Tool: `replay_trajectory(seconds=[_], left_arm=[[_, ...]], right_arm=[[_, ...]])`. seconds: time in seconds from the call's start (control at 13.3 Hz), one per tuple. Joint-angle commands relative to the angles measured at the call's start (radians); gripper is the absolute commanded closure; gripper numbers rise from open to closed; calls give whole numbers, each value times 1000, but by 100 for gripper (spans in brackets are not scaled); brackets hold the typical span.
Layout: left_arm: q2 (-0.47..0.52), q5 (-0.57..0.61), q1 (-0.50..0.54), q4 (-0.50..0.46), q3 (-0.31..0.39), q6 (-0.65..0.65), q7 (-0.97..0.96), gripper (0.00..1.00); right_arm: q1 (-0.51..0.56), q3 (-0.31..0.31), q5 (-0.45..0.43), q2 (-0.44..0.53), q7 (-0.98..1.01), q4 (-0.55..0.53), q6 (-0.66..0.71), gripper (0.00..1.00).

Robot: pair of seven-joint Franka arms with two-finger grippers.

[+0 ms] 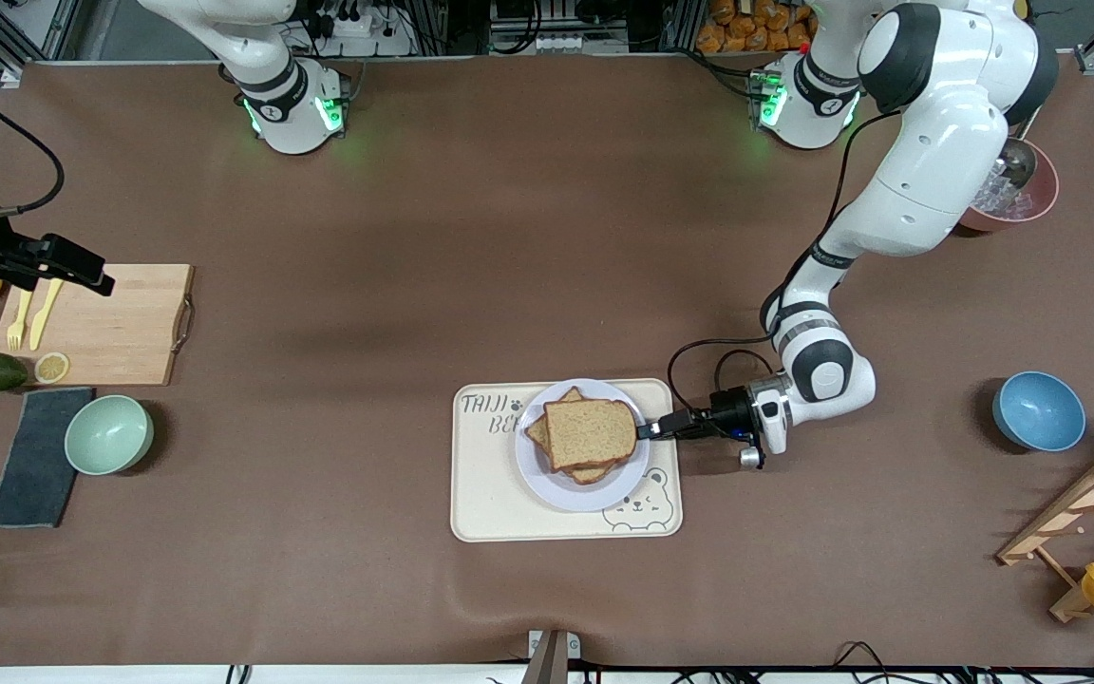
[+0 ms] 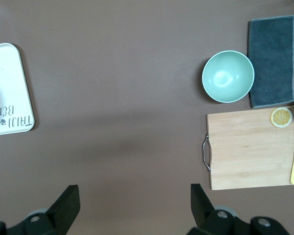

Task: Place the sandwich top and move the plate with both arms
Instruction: 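Open the left gripper to release the plate rim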

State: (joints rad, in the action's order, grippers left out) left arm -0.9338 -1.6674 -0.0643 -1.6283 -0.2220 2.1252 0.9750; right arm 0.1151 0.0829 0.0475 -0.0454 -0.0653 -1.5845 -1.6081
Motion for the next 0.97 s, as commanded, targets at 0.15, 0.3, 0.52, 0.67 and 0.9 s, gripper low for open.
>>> replay_trajectory(seconds=[0.15, 0.3, 0.52, 0.67, 0.9], left_arm=[[-2, 75, -2, 16, 26, -4, -25, 0], [4, 74, 0, 16, 26, -4, -32, 0], [32, 101, 6, 12, 26, -4, -102, 0], [75, 142, 6, 4, 26, -4, -197, 0], [127, 183, 6, -7, 24, -8, -306, 0]], right_arm=[[0, 1, -3, -1, -4, 1, 0, 0], [2, 1, -3, -2, -2, 1, 0, 0], [2, 1, -3, -1, -2, 1, -1, 0], [2, 1, -3, -2, -2, 1, 0, 0], [3, 1, -3, -2, -2, 1, 0, 0]])
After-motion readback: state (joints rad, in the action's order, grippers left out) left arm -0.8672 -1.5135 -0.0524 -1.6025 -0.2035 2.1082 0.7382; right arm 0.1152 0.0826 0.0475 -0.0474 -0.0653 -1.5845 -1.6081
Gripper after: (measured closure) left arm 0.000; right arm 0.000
